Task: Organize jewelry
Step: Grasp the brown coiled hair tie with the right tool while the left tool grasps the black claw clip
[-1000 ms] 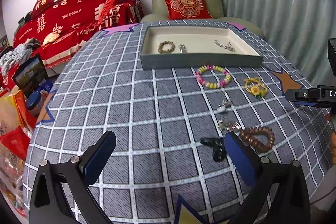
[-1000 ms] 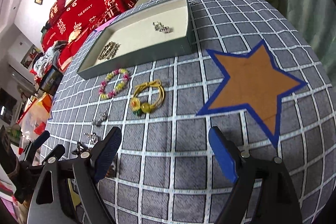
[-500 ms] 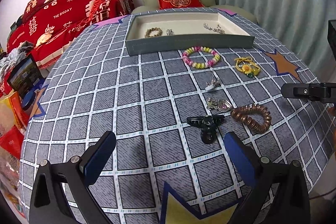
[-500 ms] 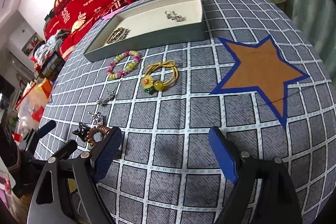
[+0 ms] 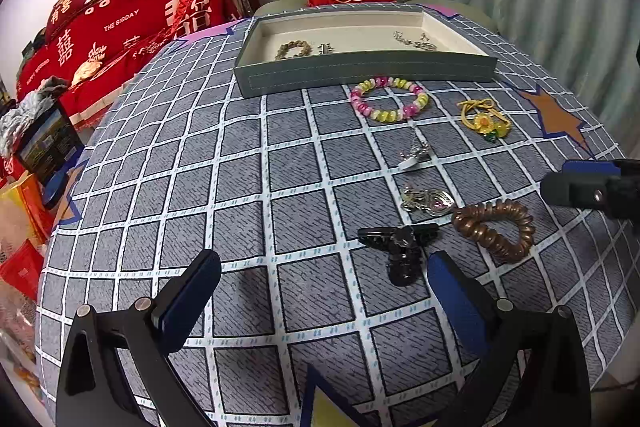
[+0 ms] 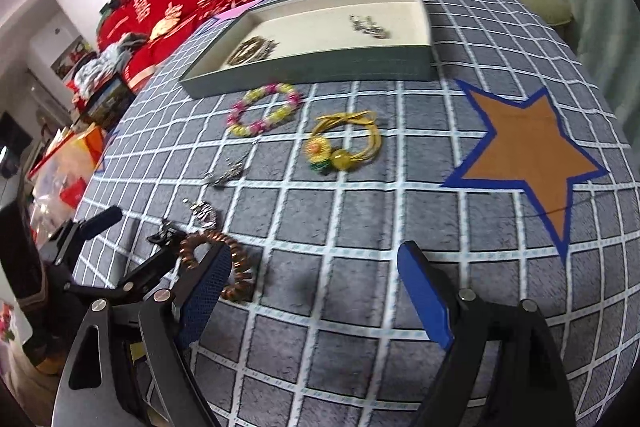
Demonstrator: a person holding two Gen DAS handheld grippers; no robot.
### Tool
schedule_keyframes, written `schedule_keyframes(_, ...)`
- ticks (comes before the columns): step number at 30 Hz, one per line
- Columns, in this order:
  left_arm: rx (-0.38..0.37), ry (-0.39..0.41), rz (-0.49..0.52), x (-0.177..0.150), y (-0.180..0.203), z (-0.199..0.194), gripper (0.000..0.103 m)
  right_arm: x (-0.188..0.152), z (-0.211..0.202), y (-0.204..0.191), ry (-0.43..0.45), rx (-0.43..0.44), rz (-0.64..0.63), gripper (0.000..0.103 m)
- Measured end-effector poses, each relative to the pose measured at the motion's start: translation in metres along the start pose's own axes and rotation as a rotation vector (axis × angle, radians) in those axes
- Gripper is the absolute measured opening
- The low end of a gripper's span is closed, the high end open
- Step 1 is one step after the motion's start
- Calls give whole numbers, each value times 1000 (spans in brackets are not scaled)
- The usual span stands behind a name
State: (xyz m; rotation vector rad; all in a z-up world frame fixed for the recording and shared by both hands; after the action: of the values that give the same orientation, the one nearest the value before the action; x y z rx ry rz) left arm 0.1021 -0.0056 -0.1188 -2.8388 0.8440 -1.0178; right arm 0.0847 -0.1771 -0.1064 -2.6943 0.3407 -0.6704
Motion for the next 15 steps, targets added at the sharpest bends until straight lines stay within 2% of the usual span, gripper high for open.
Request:
schedule_keyframes(8, 19, -4, -6, 2, -5, 6, 103, -9, 6, -16, -20, 13, -77, 86)
schedule_keyframes(15, 26, -4, -5, 4, -8, 9, 103, -18, 15, -29, -15, -34, -183, 70)
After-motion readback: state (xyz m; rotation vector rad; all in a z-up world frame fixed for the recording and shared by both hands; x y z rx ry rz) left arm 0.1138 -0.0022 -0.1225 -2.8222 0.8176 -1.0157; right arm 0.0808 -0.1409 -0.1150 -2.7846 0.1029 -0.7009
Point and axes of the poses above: each gripper's, at about its wrist camera, not at the fingertips, and z roughly the way its jaws point, y to its right, x to its top, the point moved 8 cm from there along z, roughly the way its jaws point, and after that the axes turned 12 degrees about z, right-handed, at the moved point
